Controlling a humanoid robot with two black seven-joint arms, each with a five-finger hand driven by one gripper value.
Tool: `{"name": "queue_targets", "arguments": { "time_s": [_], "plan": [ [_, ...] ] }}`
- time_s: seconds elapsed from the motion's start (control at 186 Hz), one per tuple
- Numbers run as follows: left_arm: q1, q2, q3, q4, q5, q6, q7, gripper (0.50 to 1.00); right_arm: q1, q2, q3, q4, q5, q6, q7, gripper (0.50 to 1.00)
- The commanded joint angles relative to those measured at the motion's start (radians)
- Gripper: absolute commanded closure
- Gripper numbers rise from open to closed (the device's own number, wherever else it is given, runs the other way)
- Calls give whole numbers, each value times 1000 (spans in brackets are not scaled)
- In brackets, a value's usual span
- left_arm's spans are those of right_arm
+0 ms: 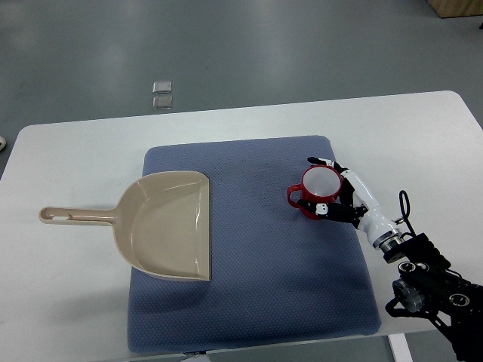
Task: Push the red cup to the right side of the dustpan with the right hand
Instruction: 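Push the red mug with the right hand toward the dustpan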
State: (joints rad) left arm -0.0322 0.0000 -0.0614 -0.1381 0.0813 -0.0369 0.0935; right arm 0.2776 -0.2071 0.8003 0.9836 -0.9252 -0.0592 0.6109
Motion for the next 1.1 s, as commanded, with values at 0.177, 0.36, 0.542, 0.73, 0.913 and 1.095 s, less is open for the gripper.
{"name": "queue_targets", "arguments": {
  "time_s": [0.177, 0.36, 0.542, 0.73, 0.913, 1.095],
  "plan": [
    [0, 0, 0, 0, 0, 0, 0, 500, 0, 6, -1, 0, 9, 6, 0, 572],
    [0, 0, 0, 0, 0, 0, 0, 500, -1, 38, -1, 0, 19, 6, 0, 572],
    [0, 0, 0, 0, 0, 0, 0, 500, -3, 55, -1, 0, 20, 7, 0, 572],
    [0, 0, 0, 0, 0, 0, 0, 500, -17, 77, -3, 0, 20, 10, 0, 572],
    [0, 0, 0, 0, 0, 0, 0, 500, -26, 100, -10, 0, 20, 10, 0, 572],
    [0, 0, 0, 0, 0, 0, 0, 500, -32, 114, -12, 0, 20, 9, 0, 572]
  ]
}}
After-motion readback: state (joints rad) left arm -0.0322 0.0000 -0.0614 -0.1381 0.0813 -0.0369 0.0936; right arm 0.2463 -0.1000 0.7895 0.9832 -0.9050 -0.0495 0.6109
